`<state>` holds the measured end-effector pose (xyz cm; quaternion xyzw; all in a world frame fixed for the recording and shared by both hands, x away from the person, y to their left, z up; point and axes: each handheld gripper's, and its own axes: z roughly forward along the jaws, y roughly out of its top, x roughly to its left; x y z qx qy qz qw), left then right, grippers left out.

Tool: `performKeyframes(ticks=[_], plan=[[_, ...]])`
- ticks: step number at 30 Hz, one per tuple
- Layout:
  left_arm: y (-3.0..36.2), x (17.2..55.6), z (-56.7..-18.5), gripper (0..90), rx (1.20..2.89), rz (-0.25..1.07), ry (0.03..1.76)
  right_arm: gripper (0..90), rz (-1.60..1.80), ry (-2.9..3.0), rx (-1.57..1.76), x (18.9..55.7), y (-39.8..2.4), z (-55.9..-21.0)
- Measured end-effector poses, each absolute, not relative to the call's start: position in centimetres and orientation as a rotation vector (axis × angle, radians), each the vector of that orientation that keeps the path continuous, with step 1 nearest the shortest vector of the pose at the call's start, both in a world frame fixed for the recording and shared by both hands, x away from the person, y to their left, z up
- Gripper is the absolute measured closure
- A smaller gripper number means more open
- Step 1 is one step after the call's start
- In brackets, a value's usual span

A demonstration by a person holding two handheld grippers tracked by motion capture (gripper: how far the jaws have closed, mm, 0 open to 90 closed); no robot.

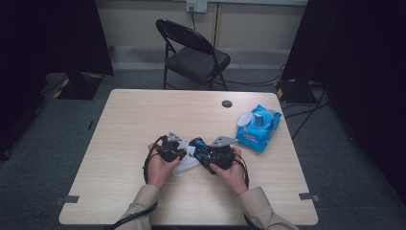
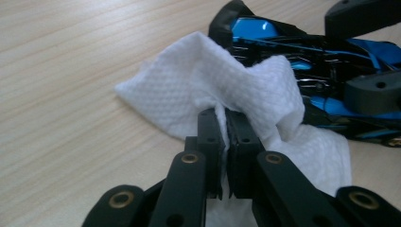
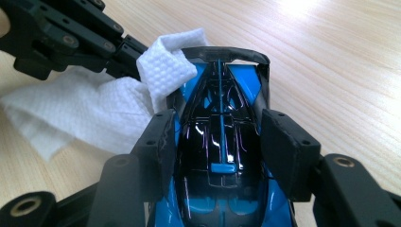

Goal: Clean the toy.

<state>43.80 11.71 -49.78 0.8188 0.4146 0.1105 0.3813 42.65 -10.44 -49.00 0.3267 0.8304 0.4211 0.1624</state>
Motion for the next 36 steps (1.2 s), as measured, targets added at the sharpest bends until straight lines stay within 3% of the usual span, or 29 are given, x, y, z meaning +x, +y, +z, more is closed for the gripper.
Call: performKeyframes(ticks=[26,36], plan=[[8.3,40.0,-50.0,87.9,2.121,0.127,0.899,46.8,1.198,2.369,0.931,42.7,-10.4,-49.0],[7.7,39.1,-50.1,87.9,2.126,0.126,0.869,46.8,1.198,2.368,0.931,42.7,-10.4,-49.0]])
